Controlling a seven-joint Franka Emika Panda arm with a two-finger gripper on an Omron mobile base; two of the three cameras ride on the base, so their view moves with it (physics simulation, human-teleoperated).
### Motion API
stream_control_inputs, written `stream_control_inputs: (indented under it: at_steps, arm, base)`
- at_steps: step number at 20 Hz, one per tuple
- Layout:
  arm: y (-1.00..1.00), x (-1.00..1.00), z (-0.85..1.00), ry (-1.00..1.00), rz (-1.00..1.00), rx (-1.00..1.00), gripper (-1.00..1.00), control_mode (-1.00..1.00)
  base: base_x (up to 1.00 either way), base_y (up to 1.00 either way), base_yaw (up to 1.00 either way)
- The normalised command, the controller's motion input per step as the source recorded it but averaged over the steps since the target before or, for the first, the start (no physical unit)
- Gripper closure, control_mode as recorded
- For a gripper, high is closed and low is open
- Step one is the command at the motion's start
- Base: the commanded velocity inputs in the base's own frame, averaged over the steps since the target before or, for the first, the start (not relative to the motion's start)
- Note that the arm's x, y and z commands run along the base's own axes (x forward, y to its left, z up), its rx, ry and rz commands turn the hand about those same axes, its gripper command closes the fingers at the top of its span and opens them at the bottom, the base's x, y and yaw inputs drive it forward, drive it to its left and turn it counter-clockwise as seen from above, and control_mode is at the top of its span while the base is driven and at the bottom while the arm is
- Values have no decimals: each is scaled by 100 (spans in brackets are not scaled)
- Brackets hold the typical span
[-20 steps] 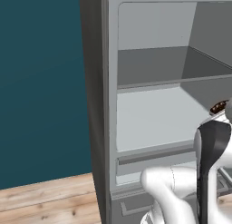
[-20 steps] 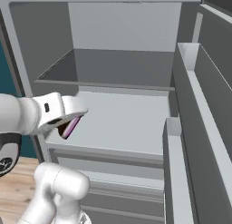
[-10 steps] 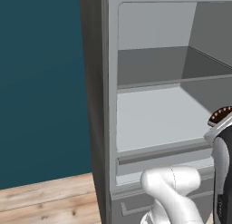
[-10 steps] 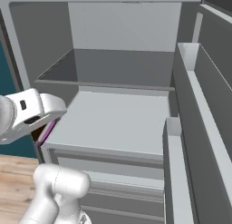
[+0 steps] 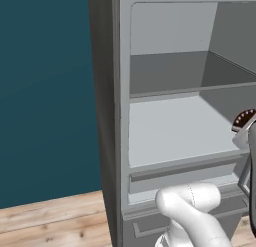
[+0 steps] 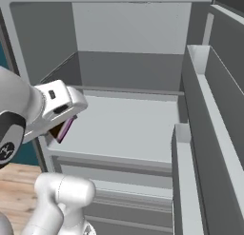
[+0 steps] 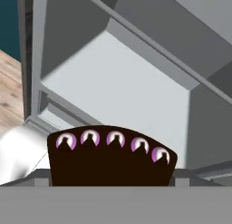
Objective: Take the cakes from the fridge and place them on the empty tray on the dining counter.
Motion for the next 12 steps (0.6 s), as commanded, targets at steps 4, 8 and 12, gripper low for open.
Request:
stream_control_inputs:
  at_steps: [4, 8, 12]
  arm:
    - [0, 0, 0, 0, 0, 0, 100, 100]
    - [0, 0, 0, 0, 0, 0, 100, 100]
    - [0, 0, 0, 0, 0, 0, 100, 100]
  base:
    - [-32, 12, 0]
    - [-66, 18, 0]
    - [-63, 45, 0]
